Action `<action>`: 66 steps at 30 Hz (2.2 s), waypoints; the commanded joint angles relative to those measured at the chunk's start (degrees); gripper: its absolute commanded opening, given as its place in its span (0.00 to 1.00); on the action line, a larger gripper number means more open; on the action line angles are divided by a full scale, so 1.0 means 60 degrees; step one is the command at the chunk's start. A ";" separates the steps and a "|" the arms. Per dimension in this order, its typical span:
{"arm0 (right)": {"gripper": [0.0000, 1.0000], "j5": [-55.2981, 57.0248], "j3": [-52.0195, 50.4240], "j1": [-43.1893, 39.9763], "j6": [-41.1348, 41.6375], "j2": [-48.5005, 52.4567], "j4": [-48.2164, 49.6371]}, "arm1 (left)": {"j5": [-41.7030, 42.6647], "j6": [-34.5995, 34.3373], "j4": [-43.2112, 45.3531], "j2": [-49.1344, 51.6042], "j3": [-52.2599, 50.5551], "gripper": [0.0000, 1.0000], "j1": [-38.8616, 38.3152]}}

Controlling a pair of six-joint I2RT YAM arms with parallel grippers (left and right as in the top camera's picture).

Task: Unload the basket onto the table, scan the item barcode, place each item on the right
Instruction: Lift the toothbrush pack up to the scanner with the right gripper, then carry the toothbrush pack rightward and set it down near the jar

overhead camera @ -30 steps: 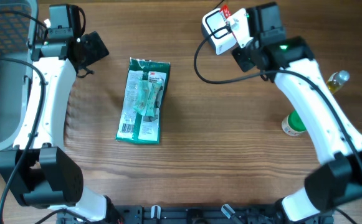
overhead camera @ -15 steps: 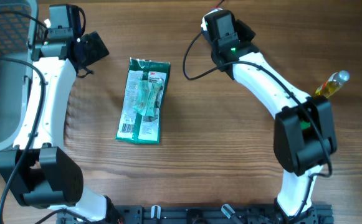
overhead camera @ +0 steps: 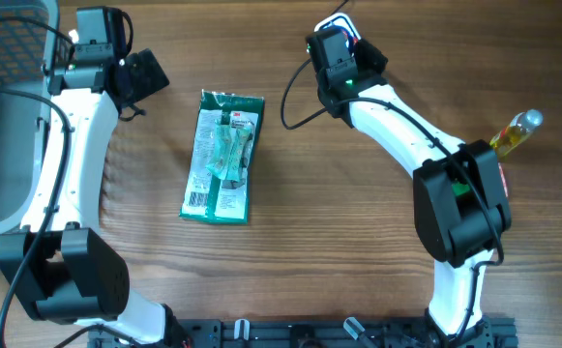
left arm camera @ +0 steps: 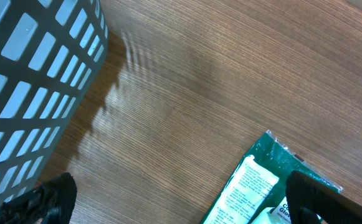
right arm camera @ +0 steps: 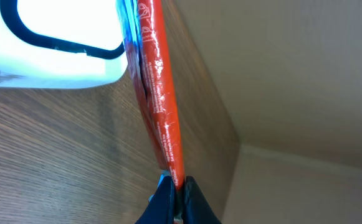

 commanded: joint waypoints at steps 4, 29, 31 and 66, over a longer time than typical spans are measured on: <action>0.04 -0.0168 -0.0044 0.0120 0.2594 0.0087 -0.0667 | -0.0087 0.0087 0.0025 0.0044 -0.0015 1.00 0.0018; 0.04 -0.6459 -0.2000 -0.0488 1.0342 -0.6524 -0.9162 | -0.0084 0.0087 0.0025 0.0044 -0.0015 1.00 0.0018; 0.04 -0.6437 -0.2911 -0.0568 1.0513 -0.6524 -0.8429 | -0.0084 0.0087 0.0025 0.0044 -0.0015 1.00 0.0018; 0.47 -1.0775 -0.7020 -0.0517 1.3624 -0.6506 -0.1002 | -0.0084 0.0087 0.0025 0.0044 -0.0015 1.00 0.0018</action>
